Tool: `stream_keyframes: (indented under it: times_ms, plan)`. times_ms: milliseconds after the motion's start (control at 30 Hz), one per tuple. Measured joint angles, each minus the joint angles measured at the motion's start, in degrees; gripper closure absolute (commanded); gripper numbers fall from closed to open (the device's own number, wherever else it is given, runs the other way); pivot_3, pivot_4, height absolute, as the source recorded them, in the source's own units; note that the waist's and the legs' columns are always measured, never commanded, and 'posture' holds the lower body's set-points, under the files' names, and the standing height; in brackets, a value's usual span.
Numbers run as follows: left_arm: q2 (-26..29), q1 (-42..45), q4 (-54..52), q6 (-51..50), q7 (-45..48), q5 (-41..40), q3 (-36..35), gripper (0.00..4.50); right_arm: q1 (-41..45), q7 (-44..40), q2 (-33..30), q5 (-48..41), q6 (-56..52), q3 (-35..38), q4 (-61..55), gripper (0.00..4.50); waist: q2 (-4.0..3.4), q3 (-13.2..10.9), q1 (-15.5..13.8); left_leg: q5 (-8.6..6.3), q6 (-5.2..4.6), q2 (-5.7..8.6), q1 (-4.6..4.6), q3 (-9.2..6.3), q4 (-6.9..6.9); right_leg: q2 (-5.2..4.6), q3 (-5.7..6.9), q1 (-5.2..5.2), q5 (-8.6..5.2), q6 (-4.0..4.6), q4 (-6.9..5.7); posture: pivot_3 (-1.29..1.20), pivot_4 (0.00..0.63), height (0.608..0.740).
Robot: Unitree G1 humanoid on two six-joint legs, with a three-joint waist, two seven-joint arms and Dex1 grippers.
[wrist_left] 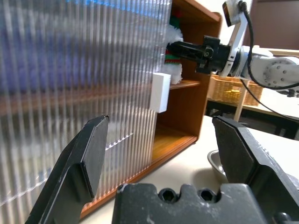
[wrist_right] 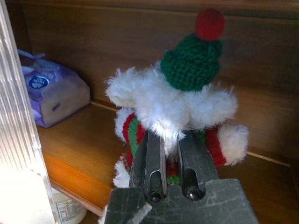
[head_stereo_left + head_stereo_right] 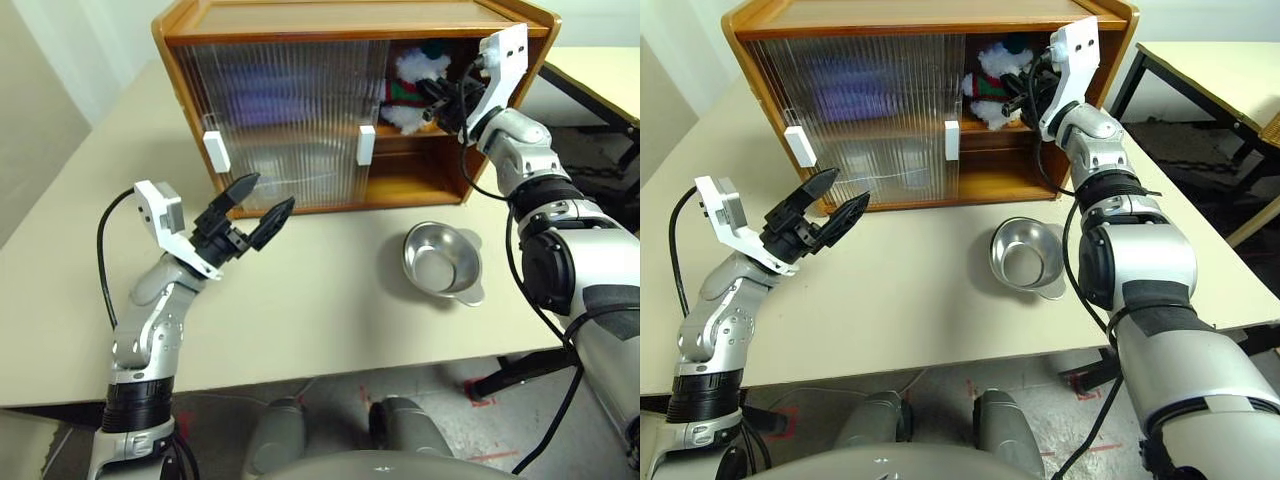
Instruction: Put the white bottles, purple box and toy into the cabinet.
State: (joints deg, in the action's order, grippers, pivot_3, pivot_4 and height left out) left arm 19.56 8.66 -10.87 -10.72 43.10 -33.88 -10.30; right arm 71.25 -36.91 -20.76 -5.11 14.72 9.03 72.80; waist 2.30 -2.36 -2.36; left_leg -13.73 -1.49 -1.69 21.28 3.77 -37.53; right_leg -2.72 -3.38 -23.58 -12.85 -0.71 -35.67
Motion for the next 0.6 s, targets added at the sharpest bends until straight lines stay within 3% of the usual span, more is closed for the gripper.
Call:
stream_keyframes:
  times_ms: [333, 600]
  plan:
    - [-0.21, -0.09, -0.09, 0.0, -0.45, -0.04, 0.02, 0.0, 1.34, 3.72, 0.53, 3.47, -1.77, -1.1, 1.45, 0.05, 0.0, 0.0, -1.34, 0.01, -0.01, 0.01, 0.07, 0.01, 0.18, 0.0, 0.02, -0.14, -0.1, 0.09, 0.02, 0.23, 0.0, 0.74]
    - [-0.28, 0.07, -0.07, 0.0, -0.35, -0.12, 0.23, 0.0, 1.91, 7.25, 0.25, 4.74, 2.22, -1.09, 1.45, 0.05, 0.0, 0.0, -1.73, 0.02, -0.03, 0.01, 0.41, 0.03, 0.34, 0.0, 0.0, -0.63, -0.17, 0.19, -0.09, 0.2, 0.0, 0.74]
